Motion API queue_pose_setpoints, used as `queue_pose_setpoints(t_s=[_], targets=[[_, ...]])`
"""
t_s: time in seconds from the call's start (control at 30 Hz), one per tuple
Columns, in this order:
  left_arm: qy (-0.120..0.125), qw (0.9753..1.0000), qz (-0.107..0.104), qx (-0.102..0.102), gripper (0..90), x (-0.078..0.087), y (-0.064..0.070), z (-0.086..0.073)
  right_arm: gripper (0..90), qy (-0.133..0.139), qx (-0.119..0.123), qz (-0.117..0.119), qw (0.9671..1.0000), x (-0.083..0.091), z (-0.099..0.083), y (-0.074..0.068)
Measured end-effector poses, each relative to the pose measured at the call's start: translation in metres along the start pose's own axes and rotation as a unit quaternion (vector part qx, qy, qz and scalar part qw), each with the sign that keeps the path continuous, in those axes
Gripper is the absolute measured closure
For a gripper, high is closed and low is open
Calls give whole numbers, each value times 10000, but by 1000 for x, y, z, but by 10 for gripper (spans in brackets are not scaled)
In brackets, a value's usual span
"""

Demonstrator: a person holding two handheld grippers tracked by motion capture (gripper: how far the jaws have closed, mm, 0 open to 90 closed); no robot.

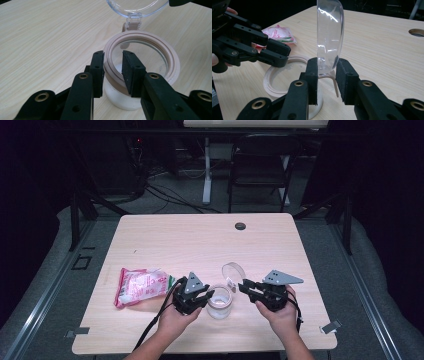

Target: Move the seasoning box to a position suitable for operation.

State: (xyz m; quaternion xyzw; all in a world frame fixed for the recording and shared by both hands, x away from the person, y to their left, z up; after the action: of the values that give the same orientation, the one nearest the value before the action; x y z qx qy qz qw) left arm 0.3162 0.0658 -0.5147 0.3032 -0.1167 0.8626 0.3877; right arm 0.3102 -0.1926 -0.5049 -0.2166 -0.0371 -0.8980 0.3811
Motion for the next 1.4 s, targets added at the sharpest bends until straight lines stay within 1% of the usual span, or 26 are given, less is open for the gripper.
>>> queue_pose_setpoints(t_s=[0.1, 0.13, 0.23, 0.27, 0.33, 0.4, 0.43, 0.53, 0.57, 0.63, 0.67, 0.7, 0.77, 0.8, 0.87, 0.93, 0.97, 1.0, 1.07, 1.1, 1.17, 1.2, 1.27, 1.33, 1.37, 1.4], targets=[[-17, 10000, 20, -4, 693, 1, -2, 0, 707, 3, 4, 16, 10000, 0, 0, -1], [-1, 10000, 16, 27, 685, 2, -2, 0, 690, -4, 19, 30, 10000, 0, 0, -2], [80, 10000, 1, 48, 661, 10, -8, 0, 654, -19, 75, 22, 10000, 1, 0, -4], [97, 9999, 50, 40, 650, 14, -11, -1, 648, -44, 134, 3, 9999, 2, 0, -5], [160, 9998, 117, 31, 642, 23, -18, -2, 630, -13, 227, -59, 9997, 5, 0, -8], [247, 9996, 118, 42, 616, 34, -27, -5, 619, -9, 296, -98, 9995, 8, 1, -10], [323, 9993, 188, 30, 600, 41, -33, -8, 613, -8, 293, -96, 9995, 10, 1, -11], [424, 9985, 351, 41, 564, 56, -49, -17, 594, -18, 313, -127, 9994, 15, 0, -13], [453, 9981, 408, 126, 554, 61, -55, -21, 587, 2, 298, -132, 9995, 15, 0, -14], [528, 9969, 530, 261, 550, 70, -68, -30, 576, -45, 328, -181, 9993, 15, -1, -15], [599, 9957, 581, 391, 550, 74, -74, -35, 573, -68, 351, -191, 9992, 14, -2, -15], [610, 9948, 625, 526, 545, 78, -82, -41, 571, -90, 349, -204, 9991, 13, -3, -16], [677, 9931, 684, 673, 511, 83, -91, -52, 571, -184, 344, -173, 9991, 10, -6, -17], [720, 9924, 700, 709, 502, 85, -94, -56, 571, -248, 373, -183, 9988, 9, -8, -18], [773, 9907, 802, 776, 491, 90, -101, -69, 571, -259, 372, -187, 9988, 7, -10, -17], [771, 9894, 871, 863, 488, 94, -106, -76, 568, -267, 350, -205, 9988, 6, -11, -17], [795, 9880, 932, 937, 492, 97, -109, -80, 566, -268, 343, -206, 9988, 6, -11, -17], [813, 9873, 944, 988, 506, 98, -112, -81, 563, -290, 339, -194, 9988, 5, -12, -16], [792, 9848, 1109, 1081, 522, 101, -117, -85, 564, -279, 354, -205, 9988, 5, -13, -15], [774, 9839, 1151, 1123, 534, 102, -119, -85, 565, -285, 367, -206, 9987, 5, -13, -15], [747, 9826, 1179, 1225, 540, 103, -122, -87, 565, -327, 393, -197, 9985, 5, -14, -14], [739, 9822, 1188, 1252, 541, 103, -123, -88, 565, -314, 393, -224, 9985, 5, -14, -14], [699, 9810, 1278, 1278, 539, 102, -125, -89, 564, -310, 358, -259, 9985, 5, -15, -13], [582, 9814, 1358, 1224, 535, 100, -126, -91, 564, -311, 313, -273, 9987, 5, -16, -11], [505, 9819, 1366, 1208, 534, 99, -127, -91, 563, -311, 297, -280, 9987, 5, -16, -11], [485, 9826, 1324, 1212, 528, 98, -127, -92, 561, -313, 278, -283, 9987, 5, -16, -10]])
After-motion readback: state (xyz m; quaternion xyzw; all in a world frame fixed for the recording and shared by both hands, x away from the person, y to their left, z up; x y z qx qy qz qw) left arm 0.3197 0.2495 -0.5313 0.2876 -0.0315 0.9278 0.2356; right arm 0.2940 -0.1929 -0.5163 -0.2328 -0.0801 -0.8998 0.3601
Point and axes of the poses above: each handheld gripper's, and its own axes: x roughly backward along the jaws, z roughly out of its top, y roughly to its right, the point moved 1 cm from there along -x, roughly forward along the jaws, and after that the axes turned 3 degrees about x, right-handed, at the moved point
